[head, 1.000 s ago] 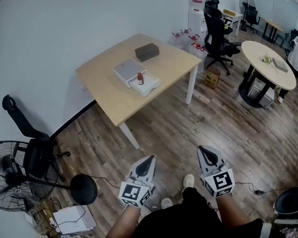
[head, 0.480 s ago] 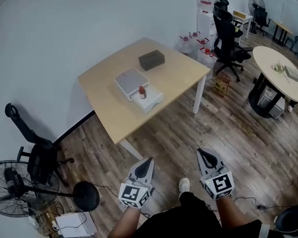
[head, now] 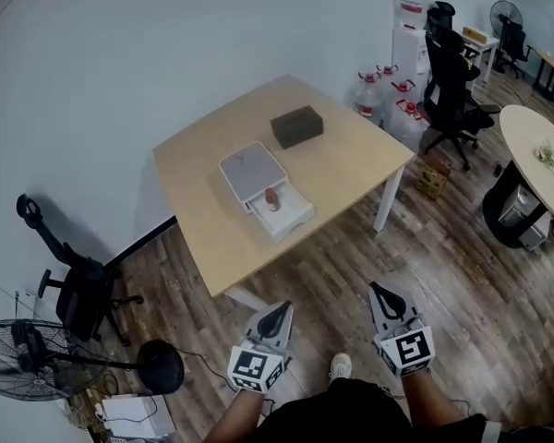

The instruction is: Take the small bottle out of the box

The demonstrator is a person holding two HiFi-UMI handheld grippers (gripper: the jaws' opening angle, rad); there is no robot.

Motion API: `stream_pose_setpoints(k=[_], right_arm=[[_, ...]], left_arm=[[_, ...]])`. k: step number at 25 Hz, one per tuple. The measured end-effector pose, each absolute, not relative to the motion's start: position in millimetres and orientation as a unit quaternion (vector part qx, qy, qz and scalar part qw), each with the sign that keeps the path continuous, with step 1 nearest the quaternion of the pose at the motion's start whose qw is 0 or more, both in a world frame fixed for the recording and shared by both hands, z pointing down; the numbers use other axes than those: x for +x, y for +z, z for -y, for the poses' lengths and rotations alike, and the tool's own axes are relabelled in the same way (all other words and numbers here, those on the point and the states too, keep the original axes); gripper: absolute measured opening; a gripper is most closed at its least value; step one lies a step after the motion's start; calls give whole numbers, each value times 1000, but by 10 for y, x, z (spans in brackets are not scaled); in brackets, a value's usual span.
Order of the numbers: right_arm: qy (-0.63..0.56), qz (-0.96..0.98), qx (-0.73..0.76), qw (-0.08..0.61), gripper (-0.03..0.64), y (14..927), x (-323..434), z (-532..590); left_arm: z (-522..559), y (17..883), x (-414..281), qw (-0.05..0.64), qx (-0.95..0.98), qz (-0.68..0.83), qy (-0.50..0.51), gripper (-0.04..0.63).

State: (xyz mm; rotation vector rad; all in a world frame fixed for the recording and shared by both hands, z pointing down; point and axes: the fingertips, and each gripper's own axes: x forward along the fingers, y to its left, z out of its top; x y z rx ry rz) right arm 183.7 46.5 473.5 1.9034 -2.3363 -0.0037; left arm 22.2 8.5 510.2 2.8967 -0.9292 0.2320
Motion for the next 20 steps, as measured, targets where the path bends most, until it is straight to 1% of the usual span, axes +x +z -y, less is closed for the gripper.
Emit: stream_pose_setpoints(k=[4,10,18,20], right_arm=[[5,792,608,64,12,4796,1914,-63],[12,813,578,62,12,4865,1886,384],[15,836,543,75,12,4914,1633,1145],[16,840,539,67,12,4848,1539,1366]], left_arm=[[160,5137,331,45,944,316,82,12],[493,5165,293,59,930,354,80,12],[1178,5180,98,68,919,383,69,12],[1369,5183,26,70,917,387,63,12]])
